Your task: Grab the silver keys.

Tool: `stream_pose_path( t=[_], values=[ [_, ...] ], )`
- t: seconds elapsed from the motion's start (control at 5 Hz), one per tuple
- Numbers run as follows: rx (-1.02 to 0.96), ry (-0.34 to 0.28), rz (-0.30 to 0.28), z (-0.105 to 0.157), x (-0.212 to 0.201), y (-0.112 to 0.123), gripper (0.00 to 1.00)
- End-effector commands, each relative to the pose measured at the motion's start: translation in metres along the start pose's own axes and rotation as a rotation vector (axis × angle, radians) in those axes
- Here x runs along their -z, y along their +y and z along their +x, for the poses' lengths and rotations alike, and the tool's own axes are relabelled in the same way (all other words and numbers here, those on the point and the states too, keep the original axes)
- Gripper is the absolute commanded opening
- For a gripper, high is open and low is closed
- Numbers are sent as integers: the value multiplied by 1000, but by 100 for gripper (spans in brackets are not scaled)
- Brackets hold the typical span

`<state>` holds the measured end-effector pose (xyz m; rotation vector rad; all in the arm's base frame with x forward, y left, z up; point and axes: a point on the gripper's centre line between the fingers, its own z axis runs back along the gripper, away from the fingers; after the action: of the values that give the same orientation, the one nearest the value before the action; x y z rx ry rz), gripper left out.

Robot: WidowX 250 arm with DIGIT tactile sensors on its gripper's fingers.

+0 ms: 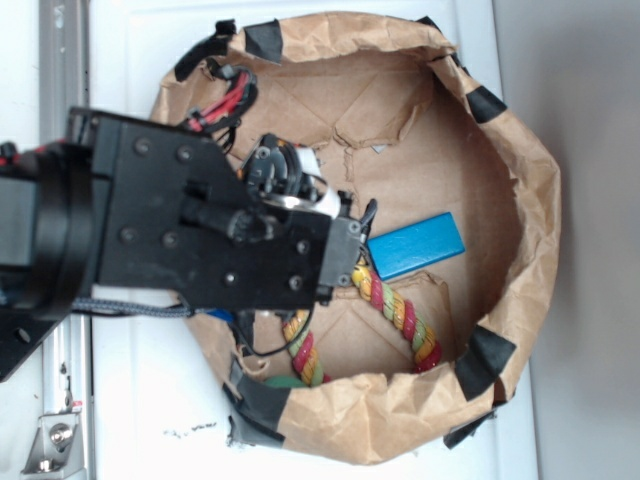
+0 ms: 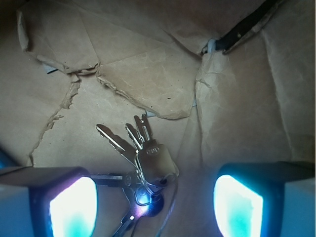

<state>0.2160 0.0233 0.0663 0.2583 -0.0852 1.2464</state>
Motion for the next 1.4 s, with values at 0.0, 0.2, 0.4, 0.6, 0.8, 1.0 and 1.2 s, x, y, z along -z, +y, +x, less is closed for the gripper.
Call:
stream_pose_path(
  t=[0.0,0.2,0.4,0.6,0.8,1.0,1.2],
  values=[
    [-58,75,21,-5,-7,15,100],
    [-34,100,-4,-17,-3,8,100],
    [-56,121,13,-31,9,2,100],
    [-32,154,28,-38,22,-3,100],
    [-15,151,30,-39,24,-3,100],
    [-21,155,18,-37,22,-2,0],
    [-20,153,6,-35,21,-2,0]
  ],
)
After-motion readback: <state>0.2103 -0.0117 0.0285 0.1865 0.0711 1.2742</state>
